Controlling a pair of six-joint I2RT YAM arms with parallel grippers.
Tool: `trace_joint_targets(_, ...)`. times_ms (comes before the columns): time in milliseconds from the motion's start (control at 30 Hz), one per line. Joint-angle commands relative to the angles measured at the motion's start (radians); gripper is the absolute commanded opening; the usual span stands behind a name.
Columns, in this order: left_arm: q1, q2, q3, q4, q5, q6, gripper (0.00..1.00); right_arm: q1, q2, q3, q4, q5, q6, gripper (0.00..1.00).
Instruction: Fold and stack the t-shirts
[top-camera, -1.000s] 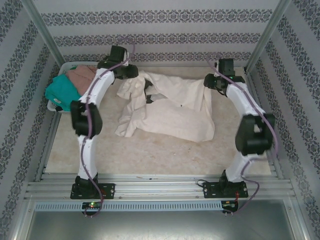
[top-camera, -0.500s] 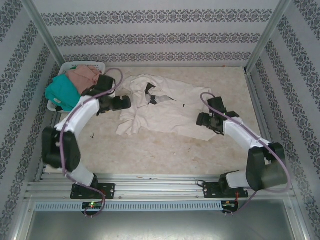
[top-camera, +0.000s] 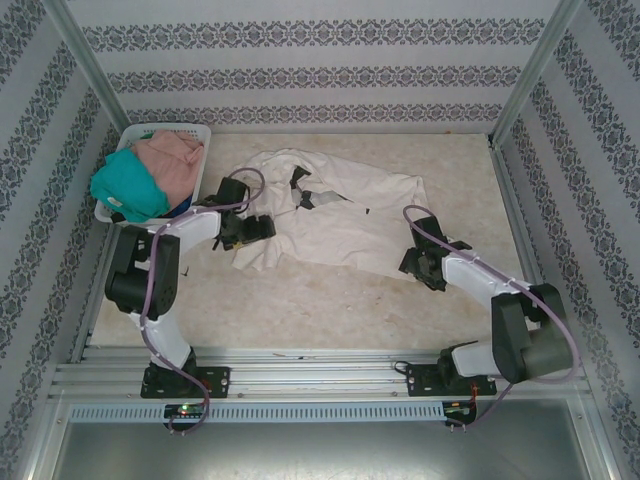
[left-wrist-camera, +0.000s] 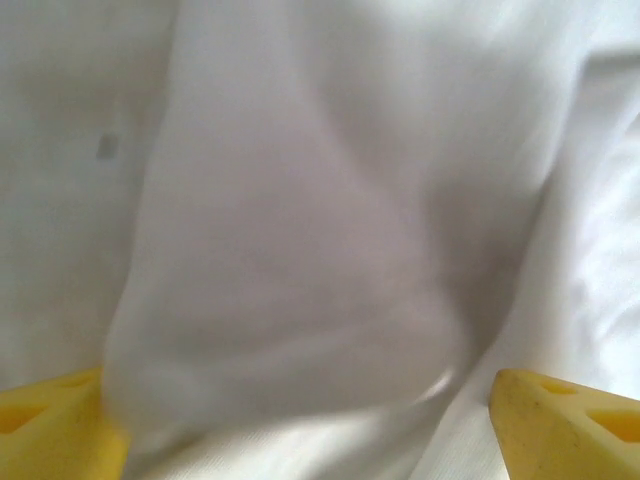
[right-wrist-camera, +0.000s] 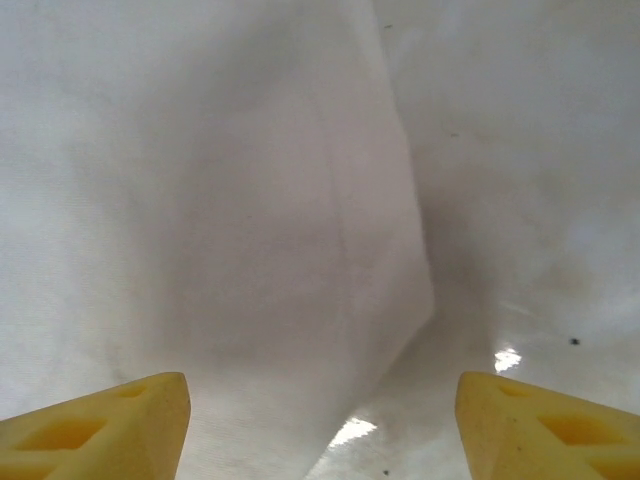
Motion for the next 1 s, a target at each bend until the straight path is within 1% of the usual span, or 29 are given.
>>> trace_joint_targets(0, 0.022, 0.029, 0.047, 0.093, 0.019, -0.021, 0.9, 0.011, 0.034, 0.001, 0.055, -0.022, 0.027, 0.66)
trace_joint_targets(67, 0.041, 0.061, 0.078, 0.079, 0.017, -0.017, 0.84, 0.01, 0.048, 0.008, 0.063, -0.019, 0.027, 0.61)
trace_joint_targets(100, 0.051, 0.078, 0.086, 0.071, 0.02, -0.018, 0.78, 0.008, 0.052, 0.01, 0.063, -0.022, 0.026, 0.57)
trace_joint_targets(133, 0.058, 0.087, 0.087, 0.073, 0.028, -0.019, 0.7, 0.009, 0.05, 0.009, 0.071, -0.018, 0.025, 0.51)
trace_joint_targets(167, 0.063, 0.089, 0.079, 0.077, 0.032, -0.019, 0.65, 0.008, 0.046, 0.006, 0.079, -0.016, 0.023, 0.47)
trace_joint_targets(267, 0.083, 0.072, 0.05, 0.084, 0.047, -0.026, 0.44, -0.008, 0.027, 0.009, 0.079, -0.011, 0.005, 0.31)
trace_joint_targets(367, 0.099, -0.009, 0.014, 0.088, 0.065, -0.036, 0.23, -0.029, -0.02, 0.025, 0.051, -0.011, -0.033, 0.15)
trace_joint_targets(433, 0.103, -0.097, -0.003, 0.082, 0.071, -0.039, 0.16, -0.05, -0.084, 0.044, 0.015, -0.011, -0.061, 0.02)
trace_joint_targets(467, 0.102, -0.135, -0.005, 0.071, 0.075, -0.037, 0.12, -0.061, -0.118, 0.054, 0.0, -0.015, -0.074, 0.0)
trace_joint_targets(533, 0.102, -0.226, -0.002, 0.046, 0.097, -0.032, 0.0, -0.083, -0.2, 0.087, -0.038, -0.022, -0.107, 0.0)
trace_joint_targets(633, 0.102, -0.351, 0.012, -0.005, 0.104, -0.033, 0.0, -0.093, -0.313, 0.156, -0.1, -0.028, -0.151, 0.0)
trace_joint_targets(733, 0.102, -0.47, 0.051, -0.079, 0.101, -0.028, 0.0, -0.093, -0.394, 0.238, -0.167, -0.05, -0.184, 0.0)
trace_joint_targets(833, 0.1, -0.558, 0.17, -0.201, 0.089, -0.012, 0.0, -0.09, -0.46, 0.364, -0.247, -0.086, -0.21, 0.0)
trace_joint_targets(900, 0.098, -0.596, 0.269, -0.303, 0.064, -0.007, 0.0, -0.086, -0.494, 0.463, -0.302, -0.092, -0.221, 0.0)
trace_joint_targets(967, 0.097, -0.625, 0.365, -0.371, 0.04, -0.001, 0.0, -0.084, -0.521, 0.559, -0.33, -0.085, -0.228, 0.0)
